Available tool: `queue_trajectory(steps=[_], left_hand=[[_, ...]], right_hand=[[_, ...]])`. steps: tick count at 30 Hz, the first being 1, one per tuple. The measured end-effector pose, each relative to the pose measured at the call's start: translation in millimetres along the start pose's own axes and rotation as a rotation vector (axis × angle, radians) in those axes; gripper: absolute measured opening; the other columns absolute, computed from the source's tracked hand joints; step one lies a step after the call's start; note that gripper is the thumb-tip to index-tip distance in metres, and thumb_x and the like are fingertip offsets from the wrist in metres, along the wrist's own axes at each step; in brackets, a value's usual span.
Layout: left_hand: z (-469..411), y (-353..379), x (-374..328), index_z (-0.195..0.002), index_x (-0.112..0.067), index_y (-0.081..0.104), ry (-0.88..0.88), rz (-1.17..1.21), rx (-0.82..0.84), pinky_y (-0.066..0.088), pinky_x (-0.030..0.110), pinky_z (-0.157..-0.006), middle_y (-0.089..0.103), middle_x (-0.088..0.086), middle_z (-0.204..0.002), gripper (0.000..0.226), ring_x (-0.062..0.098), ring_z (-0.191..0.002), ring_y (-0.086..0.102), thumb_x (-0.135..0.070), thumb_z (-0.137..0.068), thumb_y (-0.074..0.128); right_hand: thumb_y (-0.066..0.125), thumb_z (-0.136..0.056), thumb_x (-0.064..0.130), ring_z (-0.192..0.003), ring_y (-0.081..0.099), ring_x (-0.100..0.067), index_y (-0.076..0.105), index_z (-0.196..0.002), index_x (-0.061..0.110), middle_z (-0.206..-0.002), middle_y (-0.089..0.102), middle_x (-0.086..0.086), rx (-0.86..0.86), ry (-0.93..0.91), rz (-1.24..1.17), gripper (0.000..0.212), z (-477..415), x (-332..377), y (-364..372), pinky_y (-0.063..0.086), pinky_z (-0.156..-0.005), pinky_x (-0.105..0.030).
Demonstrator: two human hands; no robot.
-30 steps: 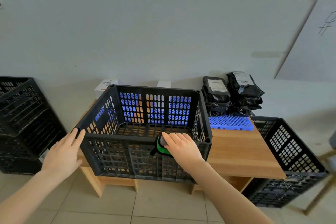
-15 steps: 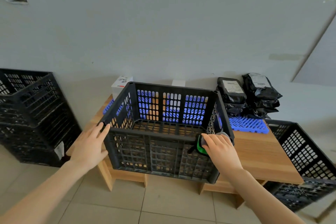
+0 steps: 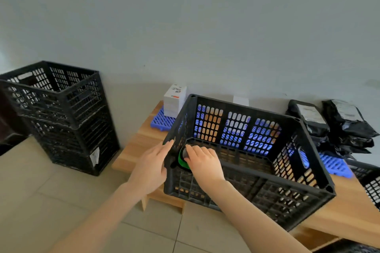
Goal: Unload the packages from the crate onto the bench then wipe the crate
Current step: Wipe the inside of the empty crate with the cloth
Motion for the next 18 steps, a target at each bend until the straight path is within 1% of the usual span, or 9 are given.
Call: queue_trajectory(steps=[2,3,5,8,11,14,18], left_hand=[[0,-4,3,-0.156,-0.024,0.019,0.011,0.036,-0.028,0.023,0.02,-0.111,0.042,-0.006,-0.151,0.082,0.012,-0.138,0.038,-0.008,-0.088,0.062],[0,-5,4,-0.156,-0.023,0.019,0.021,0.037,-0.04,0.022,0.02,-0.11,0.044,-0.005,-0.149,0.083,0.013,-0.137,0.04,-0.007,-0.087,0.062],[0,-4,4,-0.155,-0.021,0.023,0.056,0.0,-0.062,0.026,0.027,-0.113,0.05,-0.004,-0.145,0.084,0.015,-0.136,0.043,-0.007,-0.084,0.066],[3,1,4,-0.152,-0.019,0.031,0.113,-0.082,-0.066,0.032,0.036,-0.113,0.059,-0.002,-0.136,0.087,0.018,-0.132,0.049,-0.007,-0.076,0.072],[5,4,2,-0.148,-0.018,0.041,0.12,-0.151,-0.051,0.037,0.039,-0.111,0.059,0.002,-0.136,0.083,0.019,-0.131,0.052,-0.006,-0.073,0.076],[6,7,-4,-0.137,-0.015,0.056,0.11,-0.207,-0.056,0.041,0.041,-0.106,0.059,0.008,-0.136,0.073,0.024,-0.127,0.055,-0.007,-0.068,0.08],[6,8,-4,-0.133,-0.014,0.059,0.056,-0.211,-0.074,0.04,0.043,-0.105,0.058,0.01,-0.137,0.066,0.026,-0.127,0.055,-0.007,-0.071,0.079]], right_hand=[[0.075,-0.078,0.031,-0.075,0.064,-0.02,0.063,-0.11,0.017,-0.086,0.066,0.004,0.002,0.012,0.0,0.037,-16,24,7,0.051,-0.068,-0.036],[0.077,-0.075,0.03,-0.075,0.064,-0.02,0.064,-0.11,0.016,-0.086,0.065,0.004,-0.001,0.029,0.012,0.04,-19,31,8,0.05,-0.068,-0.035],[0.077,-0.073,0.026,-0.079,0.063,-0.02,0.062,-0.117,0.014,-0.09,0.065,0.003,-0.01,0.036,0.022,0.048,-17,35,11,0.05,-0.072,-0.035],[0.075,-0.077,0.025,-0.085,0.063,-0.02,0.055,-0.128,0.013,-0.1,0.064,0.002,-0.03,-0.029,0.001,0.056,-7,25,13,0.052,-0.077,-0.035],[0.077,-0.075,0.024,-0.085,0.064,-0.019,0.055,-0.127,0.014,-0.099,0.064,0.002,-0.035,-0.051,0.005,0.057,1,10,10,0.053,-0.076,-0.033],[0.075,-0.079,0.025,-0.088,0.063,-0.018,0.055,-0.128,0.014,-0.1,0.064,0.003,-0.05,-0.049,0.03,0.054,23,-17,-2,0.051,-0.078,-0.032],[0.068,-0.087,0.028,-0.089,0.062,-0.018,0.056,-0.13,0.014,-0.101,0.063,0.004,-0.08,-0.038,0.083,0.047,68,-73,-25,0.051,-0.08,-0.032]])
Point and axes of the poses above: each hand's wrist, its own z-axis away from the middle knuckle, its own y-axis out of the palm, x = y × z, the point moved 7 cm from there along -z, towards the middle knuckle
